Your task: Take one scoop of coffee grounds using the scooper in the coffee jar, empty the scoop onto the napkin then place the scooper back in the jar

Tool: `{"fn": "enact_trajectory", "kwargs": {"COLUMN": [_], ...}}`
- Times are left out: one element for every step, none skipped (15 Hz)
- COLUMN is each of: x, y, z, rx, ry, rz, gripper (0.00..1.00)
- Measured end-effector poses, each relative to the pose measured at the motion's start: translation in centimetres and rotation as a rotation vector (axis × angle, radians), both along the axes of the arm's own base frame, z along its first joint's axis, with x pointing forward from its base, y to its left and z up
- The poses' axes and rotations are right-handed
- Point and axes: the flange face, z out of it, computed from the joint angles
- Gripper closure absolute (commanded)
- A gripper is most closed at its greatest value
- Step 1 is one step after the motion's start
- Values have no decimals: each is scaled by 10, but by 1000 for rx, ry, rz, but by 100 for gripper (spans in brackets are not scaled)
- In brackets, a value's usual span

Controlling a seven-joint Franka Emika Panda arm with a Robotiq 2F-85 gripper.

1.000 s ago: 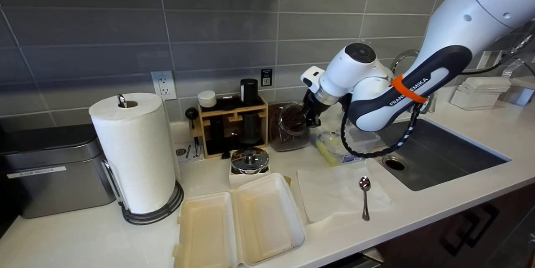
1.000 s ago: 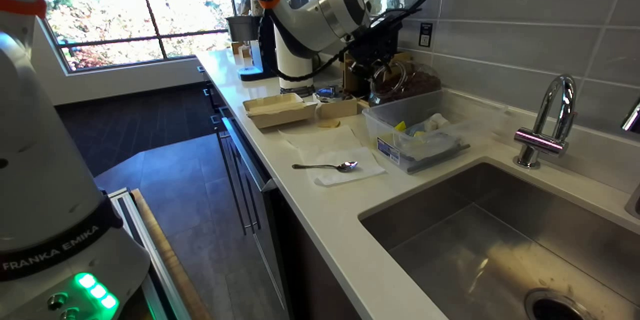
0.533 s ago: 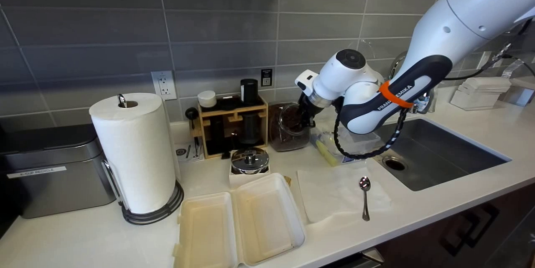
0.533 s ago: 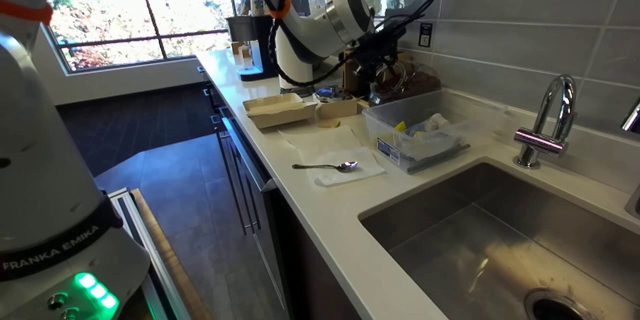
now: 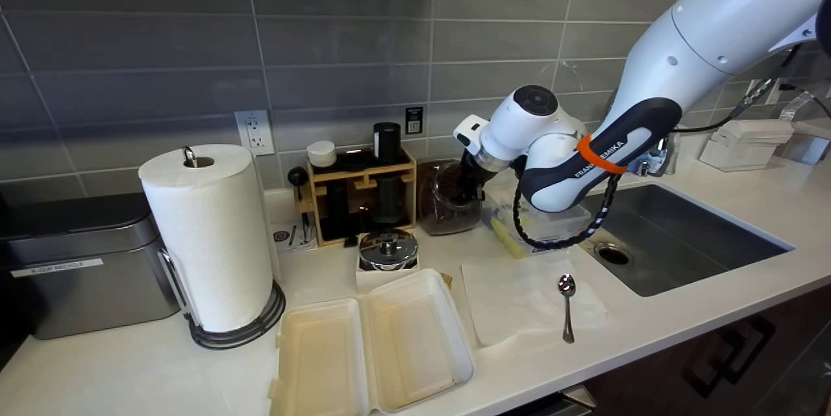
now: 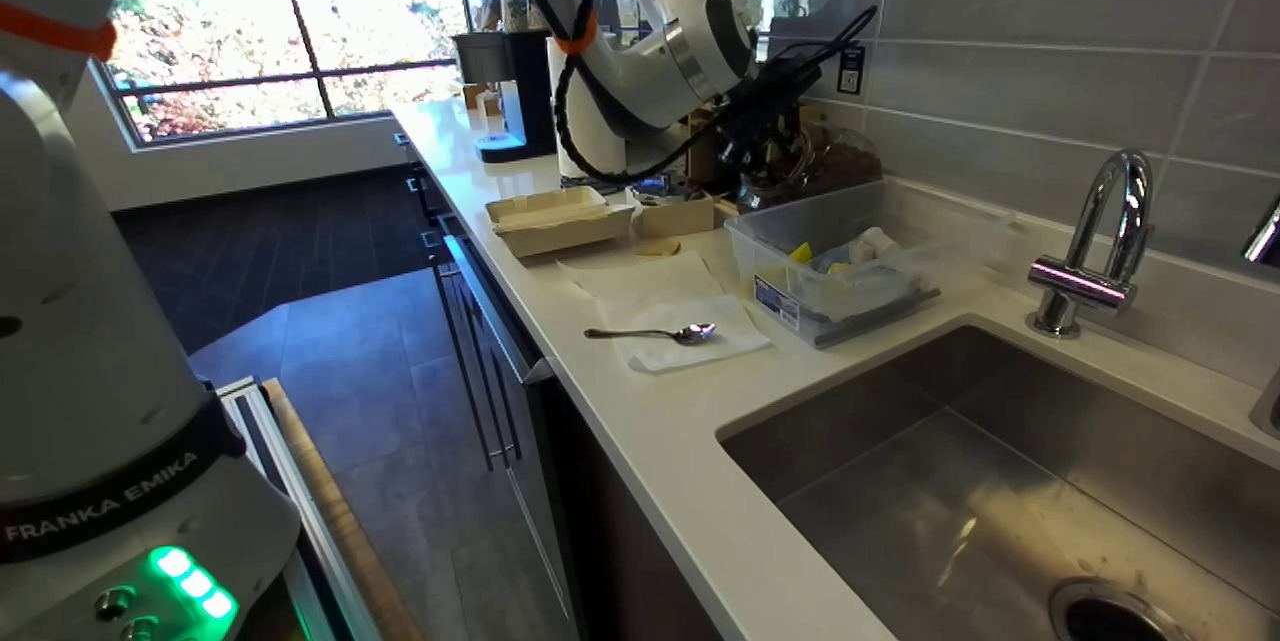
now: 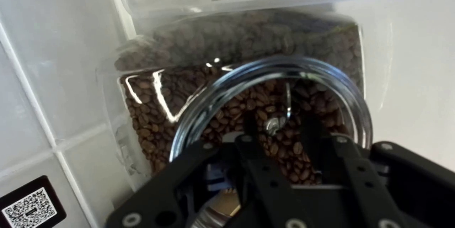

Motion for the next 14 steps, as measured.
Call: {"fn": "enact_trajectory", "kwargs": {"x": [2,4,5,6,7,7,8,8,9,9,9,9,9,9], "y": [-1,-1,-2,-2,-3,-2,-3,-3,-4,-4,-4,-4,-4,-4], "z": [-1,-1,-2,-3,-4,-5,-6,-8,-9,-10,-11,-13,-14,-15], "rx": [-3,-6,-9,-11,-12,-13,-15,-17,-20,-22,-24,-26,-26,-24], "ry": [-1,-3,-4,-4,-4,-3,-1,0,2,4,6,8,10,12], "rz": [1,3,5,6,8,9,10,12,15,17,19,22,23,25], "gripper": [69,74,73,79,78,81,83,86,96,98,100,100,99,99]}}
